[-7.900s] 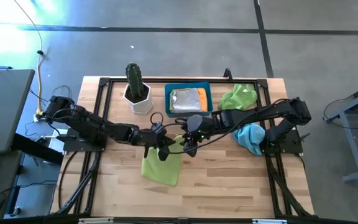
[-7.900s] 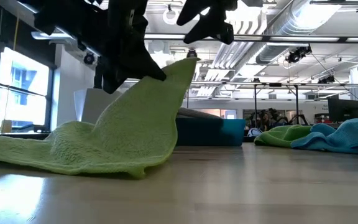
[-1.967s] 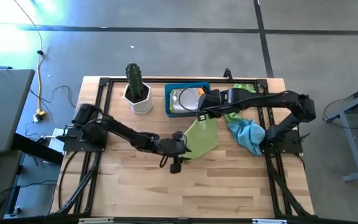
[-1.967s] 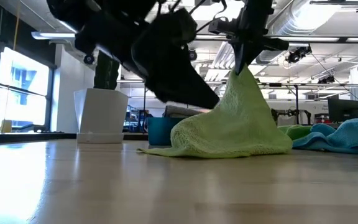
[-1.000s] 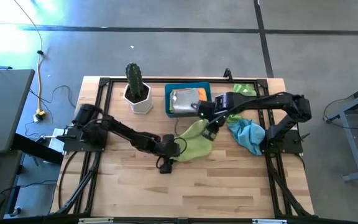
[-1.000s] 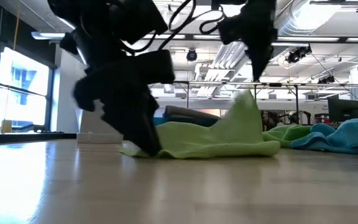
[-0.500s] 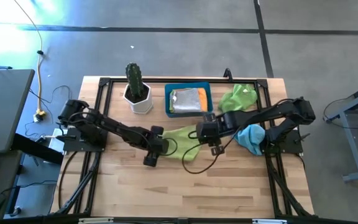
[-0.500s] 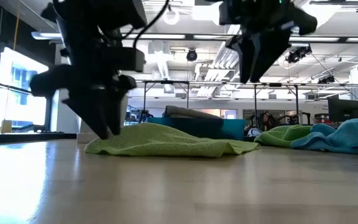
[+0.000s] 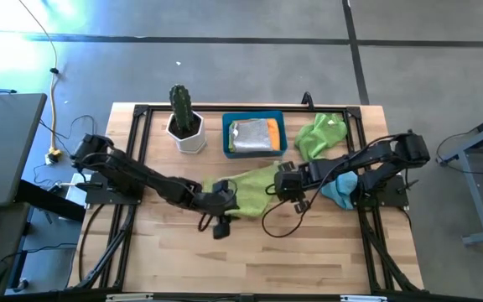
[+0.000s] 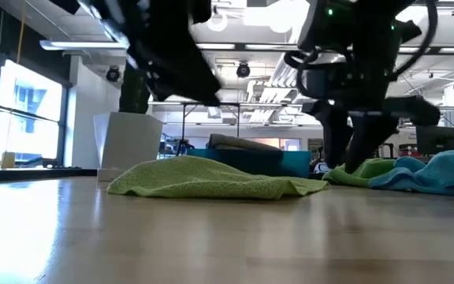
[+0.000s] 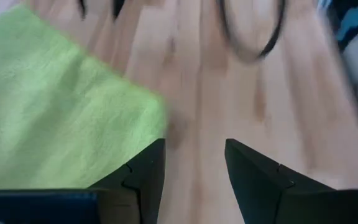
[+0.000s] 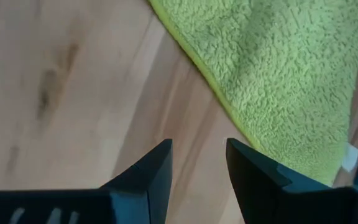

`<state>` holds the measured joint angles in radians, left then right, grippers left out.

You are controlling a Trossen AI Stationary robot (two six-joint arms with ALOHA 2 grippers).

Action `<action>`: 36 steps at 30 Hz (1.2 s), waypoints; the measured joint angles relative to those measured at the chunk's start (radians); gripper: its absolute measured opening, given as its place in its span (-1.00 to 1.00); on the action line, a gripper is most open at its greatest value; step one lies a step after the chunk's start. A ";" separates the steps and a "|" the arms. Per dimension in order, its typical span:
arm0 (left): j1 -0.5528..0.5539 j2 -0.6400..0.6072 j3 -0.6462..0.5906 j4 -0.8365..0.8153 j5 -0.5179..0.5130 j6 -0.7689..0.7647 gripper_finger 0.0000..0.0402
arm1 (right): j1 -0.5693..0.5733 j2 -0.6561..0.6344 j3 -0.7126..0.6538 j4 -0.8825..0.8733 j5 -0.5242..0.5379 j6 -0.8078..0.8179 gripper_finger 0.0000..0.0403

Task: Fold microfiber towels
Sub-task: Fold the bottom green microfiber towel

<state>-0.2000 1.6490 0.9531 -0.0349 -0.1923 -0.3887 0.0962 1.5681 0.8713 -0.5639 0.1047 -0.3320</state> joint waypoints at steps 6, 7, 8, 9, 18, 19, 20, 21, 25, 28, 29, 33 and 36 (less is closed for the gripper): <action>-0.031 0.042 0.001 0.098 -0.094 -0.181 -0.21 | -0.034 0.000 -0.078 0.138 0.000 -0.074 -0.29; -0.036 0.053 0.001 0.105 -0.104 -0.203 -0.21 | -0.043 0.001 -0.092 0.169 0.000 -0.084 -0.29; -0.040 0.065 0.002 0.113 -0.109 -0.223 -0.21 | -0.053 0.000 -0.106 0.195 0.000 -0.093 -0.29; -0.043 0.074 0.002 0.113 -0.110 -0.241 -0.21 | -0.063 0.001 -0.121 0.224 0.000 -0.099 -0.29; -0.041 0.217 0.001 0.292 -0.200 -0.286 -0.21 | -0.104 0.001 -0.167 0.374 -0.072 0.017 -0.29; -0.039 0.231 0.002 0.311 -0.210 -0.285 -0.21 | -0.102 0.001 -0.167 0.391 -0.094 0.041 -0.29; -0.035 0.242 0.002 0.316 -0.215 -0.284 -0.21 | -0.098 0.001 -0.167 0.406 -0.108 0.060 -0.29; -0.034 0.252 0.002 0.322 -0.216 -0.282 -0.21 | -0.094 0.001 -0.167 0.420 -0.114 0.077 -0.29; -0.034 0.297 0.002 0.366 -0.194 -0.248 -0.21 | -0.081 0.001 -0.167 0.467 -0.113 0.130 -0.29; -0.037 0.318 0.002 0.387 -0.199 -0.154 -0.21 | -0.080 0.001 -0.167 0.482 -0.112 0.174 -0.29; -0.037 0.319 0.002 0.383 -0.215 -0.130 -0.21 | -0.080 0.001 -0.167 0.482 -0.112 0.185 -0.29; -0.028 0.322 0.002 0.386 -0.240 -0.052 -0.21 | -0.080 0.001 -0.167 0.482 -0.108 0.224 -0.29; -0.013 0.327 0.002 0.388 -0.208 -0.028 -0.21 | -0.080 0.001 -0.167 0.483 -0.108 0.241 -0.29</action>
<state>-0.2134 1.9761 0.9554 0.3529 -0.3999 -0.4166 0.0158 1.5692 0.7044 -0.0807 -0.0036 -0.0914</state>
